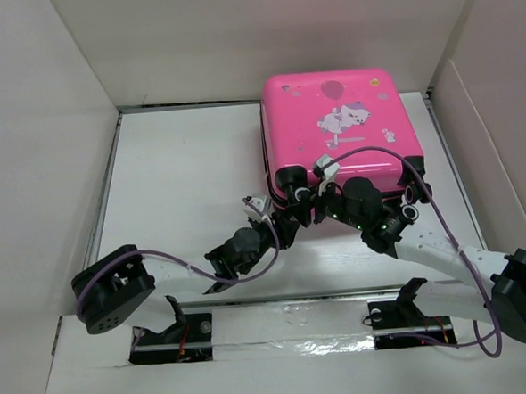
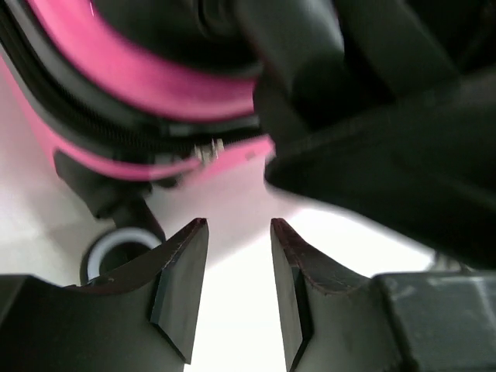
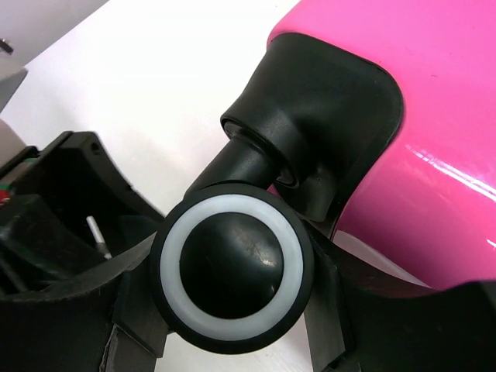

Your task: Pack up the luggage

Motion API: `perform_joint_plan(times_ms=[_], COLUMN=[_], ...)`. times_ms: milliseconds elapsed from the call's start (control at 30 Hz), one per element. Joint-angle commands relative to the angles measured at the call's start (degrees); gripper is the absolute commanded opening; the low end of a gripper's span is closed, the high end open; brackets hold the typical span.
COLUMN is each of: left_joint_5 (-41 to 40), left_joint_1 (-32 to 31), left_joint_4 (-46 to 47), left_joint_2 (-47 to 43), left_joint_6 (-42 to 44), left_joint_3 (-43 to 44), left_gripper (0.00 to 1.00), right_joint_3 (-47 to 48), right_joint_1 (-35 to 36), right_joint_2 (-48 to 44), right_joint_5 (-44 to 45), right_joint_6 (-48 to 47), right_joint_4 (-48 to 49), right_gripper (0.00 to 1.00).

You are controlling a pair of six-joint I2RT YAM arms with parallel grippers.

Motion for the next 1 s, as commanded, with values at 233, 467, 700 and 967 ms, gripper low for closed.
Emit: perform_joint_plan(times_ms=[233,467,700,967], left_joint_5=[-9.9,-11.9,-12.4,-14.3], left_joint_1=[-0.1,-0.1,-0.1,-0.1], left_joint_4=[3.3,3.9,5.8,10.2], left_joint_2=[7.8,10.3,12.2,13.3], left_joint_6=[5.4,6.1,6.7,6.8], left_joint_3=[9.0,10.2,12.7,13.7], left_gripper=[0.35,0.35,0.35,0.29], right_joint_3=[4.4,4.1,3.6,3.4], right_joint_1=[1.0,1.0,1.0,1.5], right_joint_2=[-1.4,-2.3,-2.6,-2.0], right_joint_5=[-1.8,-2.5,-3.0,-3.1], right_joint_6=[0.6,0.5,0.6,0.6], right_joint_4=[11.1,11.2,10.9,10.8], right_gripper=[0.0,0.0,0.0,0.0])
